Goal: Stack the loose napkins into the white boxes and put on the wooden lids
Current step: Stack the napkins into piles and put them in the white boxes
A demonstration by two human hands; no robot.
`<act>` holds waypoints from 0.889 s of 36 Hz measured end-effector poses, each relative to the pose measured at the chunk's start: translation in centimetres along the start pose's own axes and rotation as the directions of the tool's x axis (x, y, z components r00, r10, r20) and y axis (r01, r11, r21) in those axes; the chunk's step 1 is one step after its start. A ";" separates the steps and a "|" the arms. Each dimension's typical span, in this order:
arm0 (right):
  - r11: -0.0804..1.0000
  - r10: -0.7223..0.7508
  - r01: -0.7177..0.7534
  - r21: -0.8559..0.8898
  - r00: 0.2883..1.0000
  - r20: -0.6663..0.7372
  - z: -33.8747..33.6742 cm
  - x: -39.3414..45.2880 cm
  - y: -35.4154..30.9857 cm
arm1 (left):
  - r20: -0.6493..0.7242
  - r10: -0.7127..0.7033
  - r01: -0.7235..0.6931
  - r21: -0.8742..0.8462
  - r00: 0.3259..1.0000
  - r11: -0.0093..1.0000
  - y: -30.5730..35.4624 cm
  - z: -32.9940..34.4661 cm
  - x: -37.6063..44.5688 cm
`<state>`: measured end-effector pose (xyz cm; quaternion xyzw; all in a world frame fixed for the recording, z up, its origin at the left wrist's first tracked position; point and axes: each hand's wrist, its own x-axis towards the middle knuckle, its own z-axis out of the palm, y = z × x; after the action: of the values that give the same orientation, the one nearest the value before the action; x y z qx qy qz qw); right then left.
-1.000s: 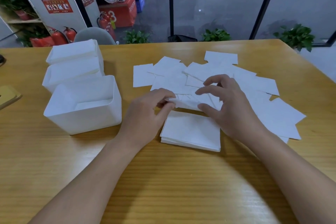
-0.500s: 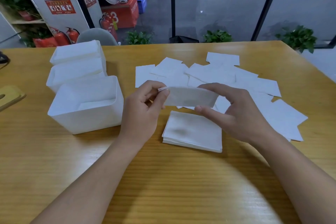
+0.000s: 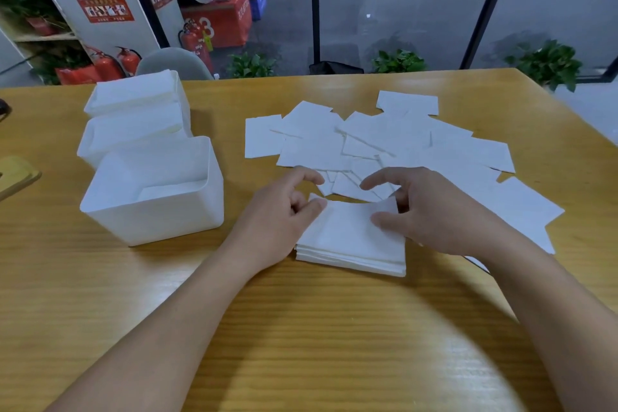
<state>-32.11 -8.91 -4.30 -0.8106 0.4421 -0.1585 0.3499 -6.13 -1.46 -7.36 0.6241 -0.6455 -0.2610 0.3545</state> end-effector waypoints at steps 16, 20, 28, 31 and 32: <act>0.994 0.015 -0.011 -0.112 0.999 0.029 0.4 -1.4 -0.6 | 0.182 0.022 -0.062 0.219 0.983 0.974 -1.1 -0.1 -0.2; 0.975 0.043 -0.034 -0.218 0.998 0.040 1.5 -1.9 -1.7 | 0.167 -0.004 -0.035 0.231 0.986 0.972 -1.4 0.1 0.0; 0.931 0.231 -0.188 -0.313 0.967 0.110 1.2 -1.1 -3.2 | 0.133 -0.008 -0.022 0.228 0.991 0.973 -0.3 0.1 -1.0; 0.955 0.256 -0.237 -0.180 0.962 0.094 1.2 -1.6 -3.1 | 0.090 -0.044 0.027 0.179 0.995 0.984 0.0 0.1 -1.6; 0.963 0.243 -0.231 -0.137 0.966 0.084 1.3 -1.9 -3.1 | 0.070 -0.059 0.048 0.148 0.996 0.988 0.1 0.1 -1.8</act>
<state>-30.58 -5.68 -2.91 -0.7791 0.5270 -0.0464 0.3363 -6.28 0.34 -7.60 0.6554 -0.6585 -0.2456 0.2765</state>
